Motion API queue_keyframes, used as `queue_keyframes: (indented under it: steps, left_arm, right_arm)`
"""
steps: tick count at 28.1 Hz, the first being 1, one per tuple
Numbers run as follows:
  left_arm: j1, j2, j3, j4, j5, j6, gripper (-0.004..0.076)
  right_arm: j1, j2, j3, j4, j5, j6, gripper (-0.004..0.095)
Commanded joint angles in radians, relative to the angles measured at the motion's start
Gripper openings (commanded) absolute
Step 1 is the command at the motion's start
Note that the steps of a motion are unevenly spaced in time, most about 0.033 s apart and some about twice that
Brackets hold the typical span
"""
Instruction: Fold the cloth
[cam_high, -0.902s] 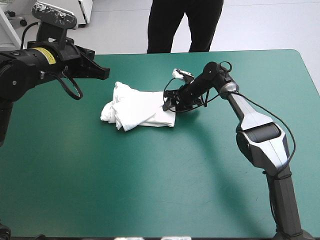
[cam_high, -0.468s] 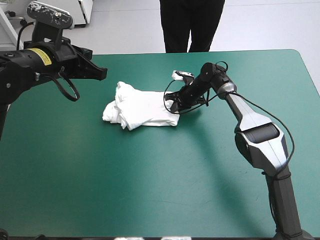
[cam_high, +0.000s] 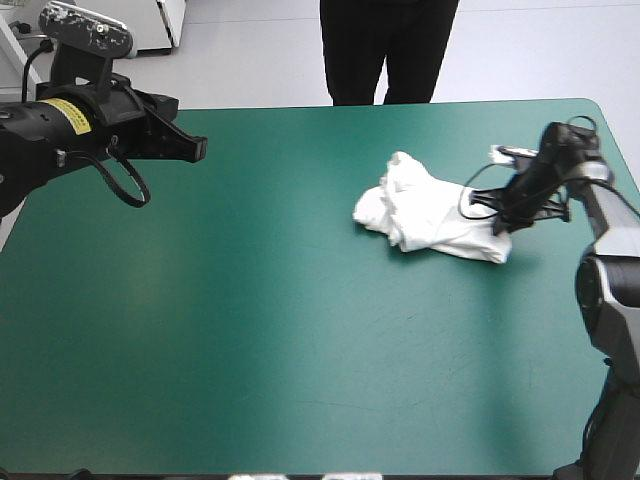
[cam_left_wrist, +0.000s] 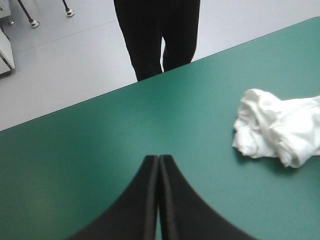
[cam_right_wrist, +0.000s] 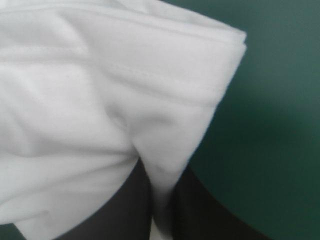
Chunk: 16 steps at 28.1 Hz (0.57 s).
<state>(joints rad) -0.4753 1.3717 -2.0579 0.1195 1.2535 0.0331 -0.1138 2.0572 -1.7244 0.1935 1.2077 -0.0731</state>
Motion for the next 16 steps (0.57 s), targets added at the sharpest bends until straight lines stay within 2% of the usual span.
queue_keyframes:
  steps: [1,6,9,14,16]
  left_arm:
    - [-0.001,-0.029,-0.025,-0.002,0.034,-0.006,-0.0009]
    - [-0.001,-0.031,-0.025,-0.017,0.034,-0.006,-0.0009]
    - [-0.001,-0.031,-0.025,-0.041,0.034,-0.006,-0.0009]
    - [-0.001,-0.031,-0.025,-0.044,0.034,-0.006,-0.0009]
    - [-0.001,-0.031,-0.025,-0.048,0.034,-0.006,-0.0009]
  right_arm:
    - [-0.131,-0.166,0.083,-0.062,0.041,-0.002,-0.0003]
    - [-0.314,-0.294,0.23,-0.11,0.041,-0.002,-0.0003]
    - [-0.403,-0.352,0.305,-0.102,0.033,-0.006,-0.0003]
    - [-0.435,-0.395,0.384,-0.105,0.038,-0.009,0.0]
    - [-0.435,-0.395,0.384,-0.104,0.041,-0.009,0.0054]
